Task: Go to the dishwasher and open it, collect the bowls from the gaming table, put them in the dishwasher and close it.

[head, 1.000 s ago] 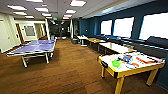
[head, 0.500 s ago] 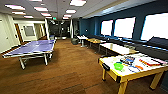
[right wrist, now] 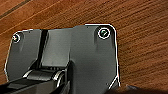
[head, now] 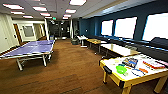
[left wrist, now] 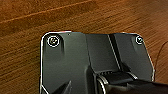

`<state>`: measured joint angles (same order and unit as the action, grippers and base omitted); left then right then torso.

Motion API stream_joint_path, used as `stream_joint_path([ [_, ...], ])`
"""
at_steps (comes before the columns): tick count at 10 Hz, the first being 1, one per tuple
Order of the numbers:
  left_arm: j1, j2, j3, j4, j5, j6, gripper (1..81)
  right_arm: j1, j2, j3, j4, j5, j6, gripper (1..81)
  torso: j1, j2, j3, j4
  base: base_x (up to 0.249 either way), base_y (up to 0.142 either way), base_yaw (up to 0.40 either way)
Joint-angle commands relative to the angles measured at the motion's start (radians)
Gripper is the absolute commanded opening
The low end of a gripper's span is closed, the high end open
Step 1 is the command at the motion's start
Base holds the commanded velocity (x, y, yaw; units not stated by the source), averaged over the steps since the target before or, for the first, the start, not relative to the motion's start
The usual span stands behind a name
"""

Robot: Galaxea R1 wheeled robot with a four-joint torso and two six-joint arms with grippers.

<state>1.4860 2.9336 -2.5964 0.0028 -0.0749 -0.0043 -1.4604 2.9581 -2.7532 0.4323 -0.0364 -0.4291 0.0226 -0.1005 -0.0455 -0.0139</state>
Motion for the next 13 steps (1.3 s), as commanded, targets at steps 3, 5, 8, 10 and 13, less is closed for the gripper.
stream_joint_path([
  [3, -0.063, -0.008, 0.002, -0.004, 0.046, -0.002, 81.1, 0.068, -0.011, -0.002, -0.001, -0.059, -0.003, 81.1, 0.000, 0.000, 0.000, 0.000, 0.217, 0.000, 0.000],
  [5, -0.063, -0.010, 0.002, -0.004, 0.046, -0.002, 81.1, 0.068, -0.011, -0.002, -0.001, -0.059, -0.003, 81.1, 0.000, 0.000, 0.000, 0.000, 0.217, 0.000, 0.000],
  [8, -0.063, -0.007, 0.002, -0.006, 0.044, -0.003, 81.1, 0.070, -0.009, -0.002, -0.001, -0.059, -0.003, 81.1, 0.003, 0.001, -0.001, 0.000, 0.088, 0.000, 0.000],
  [10, -0.063, -0.004, 0.002, -0.004, 0.046, -0.003, 81.1, 0.068, -0.011, -0.003, -0.001, -0.059, -0.003, 81.1, 0.002, 0.001, -0.001, 0.000, 0.000, 0.000, 0.000],
  [13, -0.063, -0.007, 0.002, -0.004, 0.049, -0.002, 81.1, 0.068, -0.011, -0.005, 0.000, -0.059, -0.003, 81.1, 0.000, 0.001, 0.000, 0.000, 0.000, 0.000, 0.000],
])
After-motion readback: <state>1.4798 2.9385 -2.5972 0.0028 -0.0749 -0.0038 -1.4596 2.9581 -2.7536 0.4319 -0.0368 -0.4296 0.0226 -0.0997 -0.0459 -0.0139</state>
